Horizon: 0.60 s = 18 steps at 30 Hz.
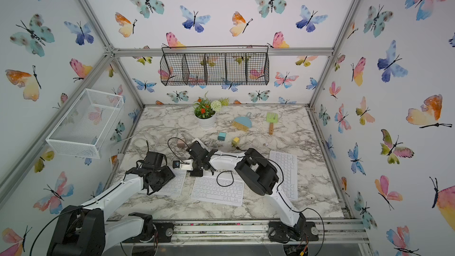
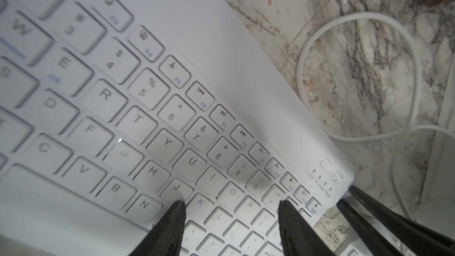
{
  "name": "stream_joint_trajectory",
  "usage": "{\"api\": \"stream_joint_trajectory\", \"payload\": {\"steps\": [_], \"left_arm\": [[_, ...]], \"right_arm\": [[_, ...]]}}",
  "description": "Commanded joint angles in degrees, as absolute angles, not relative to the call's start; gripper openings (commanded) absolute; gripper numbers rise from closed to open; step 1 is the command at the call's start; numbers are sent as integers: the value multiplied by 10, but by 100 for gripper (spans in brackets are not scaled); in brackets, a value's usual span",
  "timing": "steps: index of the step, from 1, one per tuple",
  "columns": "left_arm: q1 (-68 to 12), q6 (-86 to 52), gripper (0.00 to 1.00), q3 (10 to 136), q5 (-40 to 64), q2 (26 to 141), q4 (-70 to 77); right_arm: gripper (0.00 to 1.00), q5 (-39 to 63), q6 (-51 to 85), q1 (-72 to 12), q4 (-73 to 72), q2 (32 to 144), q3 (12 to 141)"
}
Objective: Unplug the wireless keyboard
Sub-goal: Remove the power cord from the keyboard.
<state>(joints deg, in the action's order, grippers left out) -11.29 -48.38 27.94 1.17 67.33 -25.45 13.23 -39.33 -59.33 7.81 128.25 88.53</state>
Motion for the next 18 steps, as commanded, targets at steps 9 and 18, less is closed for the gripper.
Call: {"api": "stream_joint_trajectory", "payload": {"steps": [9,18], "left_arm": [[-110,-481,63,226,51,712,-260],[-102,-483,62,242,58,712,-264]], "right_arm": [[14,247,-304,-568,183,1314,921],[16,271,-202,-564,196,1328,959]]}}
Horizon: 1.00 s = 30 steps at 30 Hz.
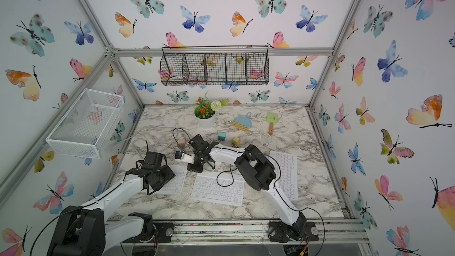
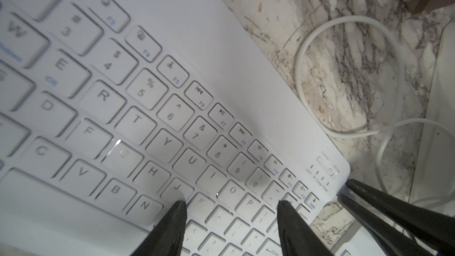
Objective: Unplug the wireless keyboard
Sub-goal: Remove the power cord from the keyboard.
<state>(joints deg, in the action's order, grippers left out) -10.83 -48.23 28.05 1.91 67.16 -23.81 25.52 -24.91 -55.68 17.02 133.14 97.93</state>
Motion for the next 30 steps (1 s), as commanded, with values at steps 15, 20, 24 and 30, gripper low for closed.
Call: {"api": "stream_joint_trajectory", "payload": {"steps": [15,20,24,30], "left_arm": [[-83,-435,62,333,10,803,-327],[-83,-428,62,345,-8,823,-338],[-83,-428,62,352,-21,833,-350],[-79,-425,61,362,-22,851,-356]], "right_arm": [[23,143,-243,-575,256,1339,976],[15,112,-249,-575,255,1343,965],[13,89,-265,-580,258,1345,969],[13,64,-367,-580,251,1313,921]]}}
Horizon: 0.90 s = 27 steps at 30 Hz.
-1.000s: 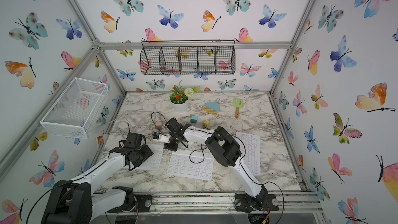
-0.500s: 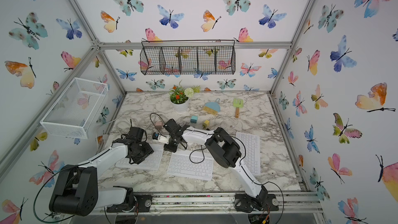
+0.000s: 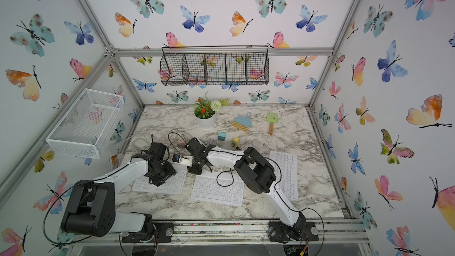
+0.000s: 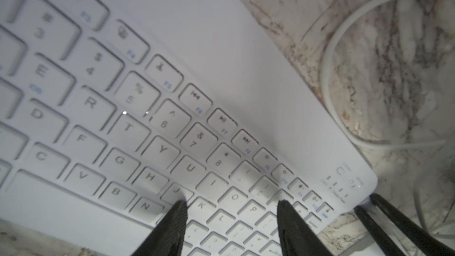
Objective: Unplug the wireless keyboard
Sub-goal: Remove the power cord from the keyboard.
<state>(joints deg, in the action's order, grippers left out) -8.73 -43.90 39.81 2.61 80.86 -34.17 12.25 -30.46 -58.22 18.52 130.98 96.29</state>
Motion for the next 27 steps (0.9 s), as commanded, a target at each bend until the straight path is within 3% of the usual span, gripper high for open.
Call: {"api": "stream_joint_trajectory", "payload": {"steps": [1,6,16,23,27], "left_arm": [[-75,-425,61,361,-21,852,-355],[-55,-421,61,340,-12,846,-347],[-45,-416,61,331,-10,842,-341],[-43,-412,61,332,-8,844,-339],[-42,-412,61,334,-9,841,-340]], "right_arm": [[13,59,-381,-580,244,1305,910],[12,70,-384,-576,217,1281,876],[12,111,-212,-571,265,1338,954],[12,-34,-255,-571,259,1340,950],[12,-23,-285,-572,242,1319,932]]}}
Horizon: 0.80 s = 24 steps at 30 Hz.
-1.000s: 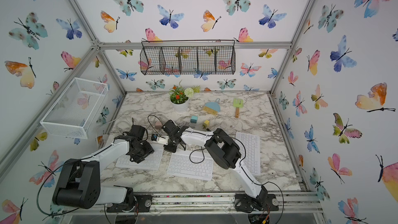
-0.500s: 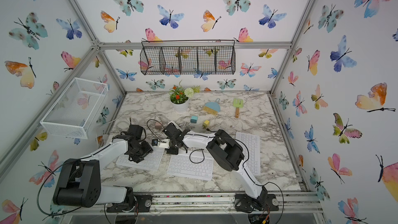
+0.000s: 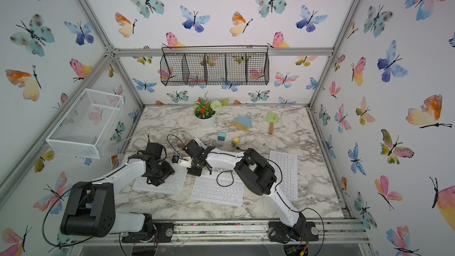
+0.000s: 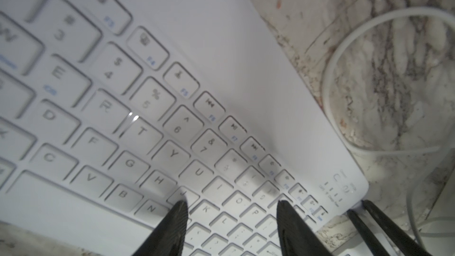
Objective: Unplug the wireless keyboard
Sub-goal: Remove the power cord from the keyboard.
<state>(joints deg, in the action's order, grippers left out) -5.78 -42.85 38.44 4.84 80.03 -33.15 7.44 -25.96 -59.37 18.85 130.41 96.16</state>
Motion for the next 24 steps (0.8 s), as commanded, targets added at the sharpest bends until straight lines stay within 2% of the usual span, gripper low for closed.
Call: {"api": "stream_joint_trajectory", "payload": {"steps": [1,8,15,19,24], "left_arm": [[-42,-412,61,334,-9,841,-340],[-41,-408,61,333,-8,844,-338],[-40,-408,61,333,-3,839,-337],[-40,-405,61,335,8,819,-331],[-40,-394,62,362,28,784,-328]], "right_arm": [[12,-17,-299,-573,232,1313,920],[13,9,-430,-574,227,1276,848],[15,65,-402,-570,271,1295,906],[25,121,-364,-570,253,1280,911],[35,130,-319,-570,191,1241,902]]}}
